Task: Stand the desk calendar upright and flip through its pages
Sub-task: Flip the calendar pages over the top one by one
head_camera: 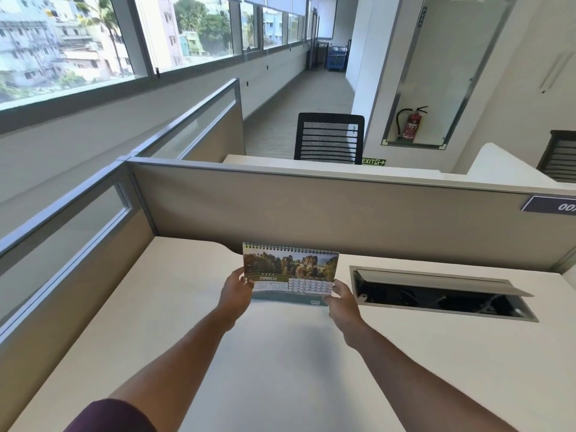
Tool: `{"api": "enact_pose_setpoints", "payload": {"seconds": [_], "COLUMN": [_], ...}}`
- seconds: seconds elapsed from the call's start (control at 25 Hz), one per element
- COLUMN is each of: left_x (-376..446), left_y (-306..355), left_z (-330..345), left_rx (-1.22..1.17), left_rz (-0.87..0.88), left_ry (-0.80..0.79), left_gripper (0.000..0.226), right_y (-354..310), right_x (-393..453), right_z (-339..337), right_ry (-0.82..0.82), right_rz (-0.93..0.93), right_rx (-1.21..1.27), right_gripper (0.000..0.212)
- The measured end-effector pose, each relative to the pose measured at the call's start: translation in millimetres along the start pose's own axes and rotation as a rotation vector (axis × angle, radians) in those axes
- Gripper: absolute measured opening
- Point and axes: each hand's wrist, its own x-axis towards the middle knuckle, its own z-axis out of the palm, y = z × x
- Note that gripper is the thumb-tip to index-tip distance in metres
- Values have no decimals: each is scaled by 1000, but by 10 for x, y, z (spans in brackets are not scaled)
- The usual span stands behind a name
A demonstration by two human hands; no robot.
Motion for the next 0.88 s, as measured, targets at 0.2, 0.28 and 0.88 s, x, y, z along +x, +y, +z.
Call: {"api": "enact_pose_setpoints", "payload": {"seconds": [0.2,0.28,0.88], "left_x": [4,-6,-148], "left_y": [-51,-64,35], "left_z": [-83,-110,-275], "left_rx": [49,81,31], "left_rz": [-2,-4,-51], "left_ry": [79,130,124], "left_gripper": [31,25,12], "right_y": [-8,-16,-216], "right_x": [-43,-58,-241], "right_z": [-8,-12,-230], "right_ry": [104,183,82], "right_rz": [-20,-20,-32], "right_rx": [-70,-131,18], "right_gripper": [37,23,18]}}
